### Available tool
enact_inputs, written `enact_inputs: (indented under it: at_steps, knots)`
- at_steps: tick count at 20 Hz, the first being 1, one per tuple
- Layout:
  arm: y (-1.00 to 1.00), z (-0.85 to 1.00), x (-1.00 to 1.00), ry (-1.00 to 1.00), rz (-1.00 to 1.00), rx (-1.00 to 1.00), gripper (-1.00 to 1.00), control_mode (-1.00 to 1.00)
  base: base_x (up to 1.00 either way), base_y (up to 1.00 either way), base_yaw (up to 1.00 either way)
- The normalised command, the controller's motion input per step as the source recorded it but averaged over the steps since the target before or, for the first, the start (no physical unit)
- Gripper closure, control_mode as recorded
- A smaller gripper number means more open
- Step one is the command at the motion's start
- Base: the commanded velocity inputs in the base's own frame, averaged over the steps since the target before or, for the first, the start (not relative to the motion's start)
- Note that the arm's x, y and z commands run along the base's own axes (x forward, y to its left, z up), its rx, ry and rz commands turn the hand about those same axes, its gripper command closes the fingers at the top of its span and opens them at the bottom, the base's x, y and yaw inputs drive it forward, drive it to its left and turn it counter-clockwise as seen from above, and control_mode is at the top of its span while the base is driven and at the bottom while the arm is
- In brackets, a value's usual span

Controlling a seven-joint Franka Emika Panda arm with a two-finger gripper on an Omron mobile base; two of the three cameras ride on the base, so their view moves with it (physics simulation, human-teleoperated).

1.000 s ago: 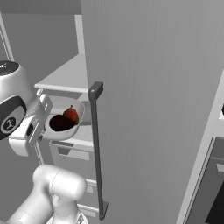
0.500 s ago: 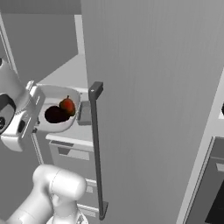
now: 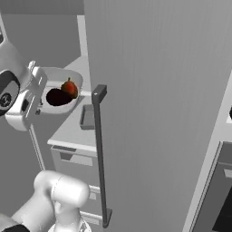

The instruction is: Take the meat container that has the steak and place it on the second highest rack of the freezer. Then take the vegetable container that has the avocado and bell pepper and place it on the highest rack of the freezer.

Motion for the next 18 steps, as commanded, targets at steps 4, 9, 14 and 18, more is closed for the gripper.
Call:
enact_inputs:
  at_steps: [4,9,14,18]
  knots:
    - [0.00,0.04,0.76,-0.02,0.05,0.00,1.00,-1.00,0.00,0.00,0.00]
    - [-0.02,-0.01,0.95,-0.03,0.06,0.00,1.00,-1.00,0.00,0.00,0.00]
    - [0.00,-0.17,0.98,0.00,0.05,0.00,1.00,-1.00,0.00,0.00,0.00]
    - [0.00,-0.42,0.64,-0.08,0.05,0.00,1.00,-1.00,0.00,0.00,0.00]
